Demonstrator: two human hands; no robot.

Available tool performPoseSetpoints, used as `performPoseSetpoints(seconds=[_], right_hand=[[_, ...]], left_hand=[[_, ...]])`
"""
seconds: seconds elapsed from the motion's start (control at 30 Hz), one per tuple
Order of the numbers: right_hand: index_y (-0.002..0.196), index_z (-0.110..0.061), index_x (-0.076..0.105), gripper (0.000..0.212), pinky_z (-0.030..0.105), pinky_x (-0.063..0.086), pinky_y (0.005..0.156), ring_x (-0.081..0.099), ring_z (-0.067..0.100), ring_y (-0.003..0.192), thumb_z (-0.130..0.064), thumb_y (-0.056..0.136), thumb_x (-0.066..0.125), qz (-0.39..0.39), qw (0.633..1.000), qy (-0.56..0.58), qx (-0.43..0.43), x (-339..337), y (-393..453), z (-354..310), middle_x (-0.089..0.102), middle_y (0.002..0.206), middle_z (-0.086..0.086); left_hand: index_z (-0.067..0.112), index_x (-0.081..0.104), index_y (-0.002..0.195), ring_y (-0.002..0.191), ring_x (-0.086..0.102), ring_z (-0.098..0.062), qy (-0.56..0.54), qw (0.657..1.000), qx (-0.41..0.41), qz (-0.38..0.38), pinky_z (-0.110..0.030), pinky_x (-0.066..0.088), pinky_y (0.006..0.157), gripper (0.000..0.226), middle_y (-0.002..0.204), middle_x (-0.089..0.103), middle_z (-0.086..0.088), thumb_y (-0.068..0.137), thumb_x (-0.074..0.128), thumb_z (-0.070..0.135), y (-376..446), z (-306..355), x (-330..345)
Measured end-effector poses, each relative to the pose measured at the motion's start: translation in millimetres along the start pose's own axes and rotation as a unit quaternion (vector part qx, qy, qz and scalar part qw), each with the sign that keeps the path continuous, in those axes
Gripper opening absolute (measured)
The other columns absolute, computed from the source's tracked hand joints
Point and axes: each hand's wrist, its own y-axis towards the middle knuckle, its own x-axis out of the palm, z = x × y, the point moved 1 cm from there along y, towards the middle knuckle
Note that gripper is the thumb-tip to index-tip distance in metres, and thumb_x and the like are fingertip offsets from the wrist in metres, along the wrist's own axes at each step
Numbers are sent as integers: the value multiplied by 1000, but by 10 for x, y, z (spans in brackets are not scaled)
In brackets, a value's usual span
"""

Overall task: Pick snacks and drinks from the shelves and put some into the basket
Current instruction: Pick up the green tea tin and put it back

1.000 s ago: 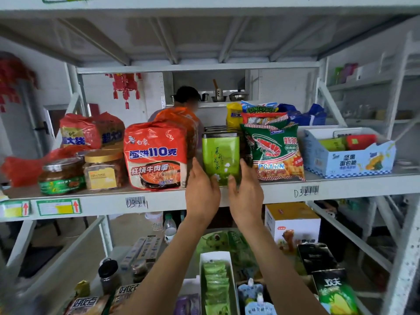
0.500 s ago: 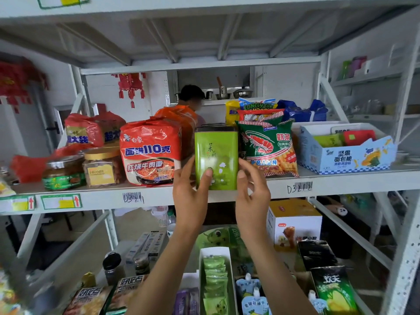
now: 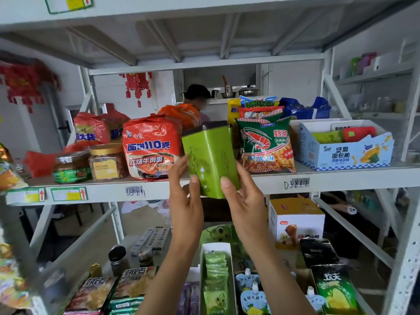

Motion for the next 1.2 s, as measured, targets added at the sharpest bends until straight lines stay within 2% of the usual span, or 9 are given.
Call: performPoseSetpoints(seconds=[0.07,0.13,0.23,0.3,0.43,0.57,0.8,1.07,1.2], right_hand=[[144,-16,44,57,27,55,89,66,9,110,-33,93,63,13,1000,-16,-12,45,-52,29,63,130,-1],[143,-21,47,55,35,54,94,61,12,118,-39,93,62,33,996,-75,-45,67,-99,54,60,133,-4],[135,-20,56,39,29,48,98,54,11,122,-31,98,55,41,979,-155,-128,103,-167,21,56,129,-5],[127,-18,64,31,27,49,95,57,13,116,-25,100,50,32,971,-168,-167,143,-200,-21,55,122,0],[118,-15,69,24,23,44,98,54,11,117,-13,98,56,60,958,-211,-186,181,-174,-37,55,121,2],[127,-14,62,33,25,39,105,49,14,127,-19,95,60,79,964,-194,-166,198,-131,-62,53,129,2],[128,-10,59,35,31,44,102,53,17,124,-19,94,59,64,963,-169,-199,305,-147,-60,55,126,1],[127,-9,61,35,27,43,100,53,20,124,-17,94,59,74,961,-175,-199,367,-135,-39,54,126,3],[128,-9,61,32,34,46,100,53,17,124,-15,96,55,77,962,-178,-192,394,-123,-21,56,127,3]], left_hand=[[27,43,140,129,52,-15,-13,1000,-12,-9,-51,53,94,43,142,49,4,100,42,42,-39,-29,-4],[23,47,139,125,56,-14,-48,997,-47,-23,-46,52,97,54,139,55,6,95,44,54,-77,-11,-18],[17,53,134,109,65,-10,-75,992,-79,-63,-23,52,88,49,119,68,4,97,44,49,-101,78,-88],[14,58,129,102,68,-10,-92,986,-112,-79,-18,52,80,46,114,71,-3,101,40,46,-88,119,-148],[14,60,131,117,64,-26,-206,952,-200,-110,-40,53,93,58,124,68,-12,100,31,53,-15,87,-242],[17,49,142,130,53,-30,-242,934,-222,-139,-53,35,112,62,138,58,-13,102,23,57,64,17,-283],[13,55,137,127,55,-34,-295,908,-260,-146,-54,37,110,67,134,61,-16,100,20,57,115,-84,-347],[14,57,135,122,58,-30,-330,893,-269,-148,-43,50,97,68,135,60,-16,98,25,60,152,-104,-361],[14,60,132,116,63,-27,-340,888,-273,-144,-39,55,90,64,131,63,-15,99,25,57,174,-92,-359]])
